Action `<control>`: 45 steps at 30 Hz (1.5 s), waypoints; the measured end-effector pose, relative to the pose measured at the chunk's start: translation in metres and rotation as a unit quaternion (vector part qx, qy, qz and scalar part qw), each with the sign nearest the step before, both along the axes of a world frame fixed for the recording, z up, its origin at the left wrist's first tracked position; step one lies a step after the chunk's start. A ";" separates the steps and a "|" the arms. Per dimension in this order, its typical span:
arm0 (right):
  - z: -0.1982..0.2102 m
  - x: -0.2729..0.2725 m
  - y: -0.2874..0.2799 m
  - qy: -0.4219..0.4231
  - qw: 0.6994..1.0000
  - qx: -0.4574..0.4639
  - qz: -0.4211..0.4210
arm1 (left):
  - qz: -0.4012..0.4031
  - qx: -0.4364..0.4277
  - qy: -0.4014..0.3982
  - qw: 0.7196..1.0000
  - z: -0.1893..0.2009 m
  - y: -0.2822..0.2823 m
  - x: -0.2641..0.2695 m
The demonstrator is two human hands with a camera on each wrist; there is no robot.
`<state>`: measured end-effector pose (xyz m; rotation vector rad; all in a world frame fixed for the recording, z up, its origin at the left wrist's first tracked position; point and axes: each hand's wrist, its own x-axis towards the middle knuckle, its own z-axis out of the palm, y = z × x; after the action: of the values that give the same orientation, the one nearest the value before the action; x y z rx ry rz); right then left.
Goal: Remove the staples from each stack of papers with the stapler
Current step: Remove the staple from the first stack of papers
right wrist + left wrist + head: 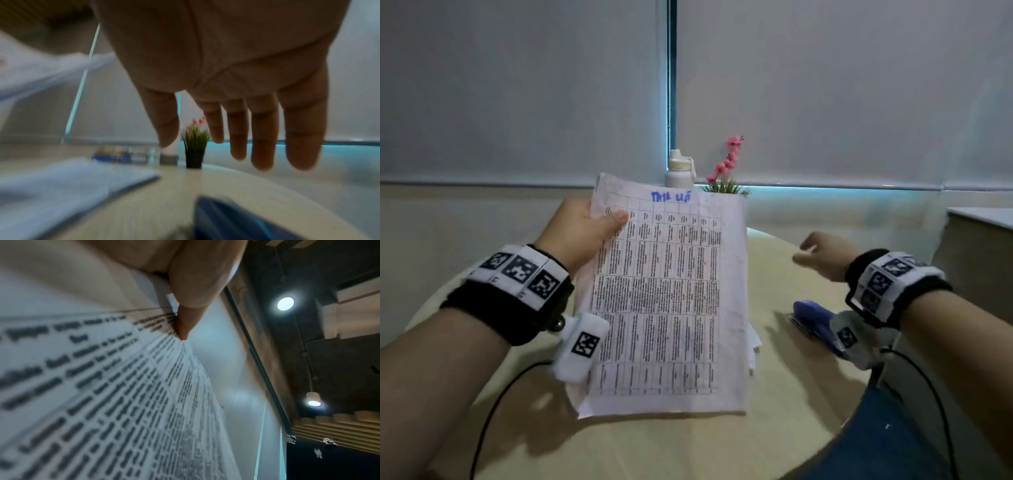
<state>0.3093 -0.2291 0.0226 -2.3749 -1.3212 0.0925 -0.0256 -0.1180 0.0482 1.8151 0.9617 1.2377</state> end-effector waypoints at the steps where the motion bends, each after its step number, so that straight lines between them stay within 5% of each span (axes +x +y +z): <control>1: -0.014 0.007 0.003 -0.077 0.989 -0.125 -0.006 | 0.006 -0.006 0.007 1.000 -0.004 0.004 0.001; 4: -0.043 0.015 0.006 -0.151 0.939 -0.308 -0.018 | 0.006 -0.039 0.012 0.999 -0.015 0.011 0.007; 8: -0.061 0.020 0.008 -0.132 0.928 -0.349 -0.017 | 0.010 -0.057 0.013 0.998 -0.023 0.014 0.014; 11: -0.053 0.017 0.001 -0.099 0.959 -0.263 -0.009 | 0.002 -0.072 0.007 0.997 -0.025 0.012 0.019; 14: -0.015 0.006 -0.010 0.041 0.999 0.028 -0.005 | -0.023 -0.068 0.003 0.997 -0.024 0.008 0.024; 15: 0.004 -0.003 -0.015 0.134 0.981 0.142 0.021 | -0.031 -0.064 0.000 0.997 -0.024 0.005 0.026; 18: 0.054 -0.045 -0.019 0.358 0.843 0.377 0.142 | -0.045 -0.051 -0.006 0.998 -0.022 -0.002 0.033; 22: 0.096 -0.106 0.002 0.411 0.727 0.524 0.169 | -0.080 -0.047 -0.026 0.995 -0.019 -0.017 0.044; 26: 0.103 -0.141 0.024 0.441 0.669 0.574 0.168 | -0.105 -0.014 -0.030 0.994 -0.018 -0.027 0.051; 36: 0.087 -0.169 0.045 0.459 0.703 0.510 0.189 | -0.118 0.024 -0.013 0.993 -0.021 -0.031 0.059; 45: 0.079 -0.186 0.045 0.389 0.716 0.541 0.211 | -0.139 0.039 -0.065 0.987 -0.019 -0.035 0.064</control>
<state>0.1228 -0.1837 0.1019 -0.8282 -0.9827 0.3087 0.0380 -0.1535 0.0291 1.8308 0.5720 1.2138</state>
